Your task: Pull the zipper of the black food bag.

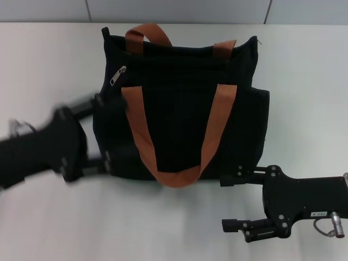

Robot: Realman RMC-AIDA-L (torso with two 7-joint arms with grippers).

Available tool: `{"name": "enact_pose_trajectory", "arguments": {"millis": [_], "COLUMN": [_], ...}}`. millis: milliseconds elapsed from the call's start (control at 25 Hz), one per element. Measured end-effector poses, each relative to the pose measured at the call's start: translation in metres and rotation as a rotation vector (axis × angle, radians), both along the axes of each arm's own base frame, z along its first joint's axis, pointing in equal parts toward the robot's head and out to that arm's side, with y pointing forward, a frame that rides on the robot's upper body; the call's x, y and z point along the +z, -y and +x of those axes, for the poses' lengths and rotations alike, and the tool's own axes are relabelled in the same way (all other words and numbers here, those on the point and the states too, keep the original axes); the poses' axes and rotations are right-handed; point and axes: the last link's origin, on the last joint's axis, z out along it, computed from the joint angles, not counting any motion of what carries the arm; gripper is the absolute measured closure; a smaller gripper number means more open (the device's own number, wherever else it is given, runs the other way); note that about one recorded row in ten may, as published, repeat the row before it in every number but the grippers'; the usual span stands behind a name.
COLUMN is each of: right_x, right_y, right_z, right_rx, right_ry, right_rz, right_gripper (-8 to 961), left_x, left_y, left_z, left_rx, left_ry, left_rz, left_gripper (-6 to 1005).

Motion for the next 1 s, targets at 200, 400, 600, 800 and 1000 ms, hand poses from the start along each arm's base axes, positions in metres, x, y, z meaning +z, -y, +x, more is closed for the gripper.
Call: {"name": "enact_pose_trajectory", "arguments": {"millis": [200,400,600,800,1000], "right_x": [0.001,0.002,0.003,0.003,0.003], "right_y": [-0.001,-0.002,-0.002,-0.003,-0.004], "right_z": [0.001,0.001,0.001,0.001,0.002], "right_rx": [-0.003,-0.006,-0.008,-0.012,-0.014], "right_ry": [-0.001,-0.003,-0.002,-0.004,0.0], "right_rz": [0.007,0.016,0.02,0.027,0.03], "right_gripper": [140,140,140,141,141], "left_x": [0.024,0.039,0.04,0.032,0.019], "left_y": [-0.019,-0.044,-0.056,-0.06,-0.068], "left_z": [-0.01,-0.034,-0.043,-0.043,-0.04], "left_rx": [0.153,0.298,0.299,0.224,0.199], "left_ry": [0.097,-0.029,-0.181,-0.324,-0.397], "left_rz": [0.229,0.32,0.292,0.216,0.194], "left_gripper": [176,176,177,177,178]}}
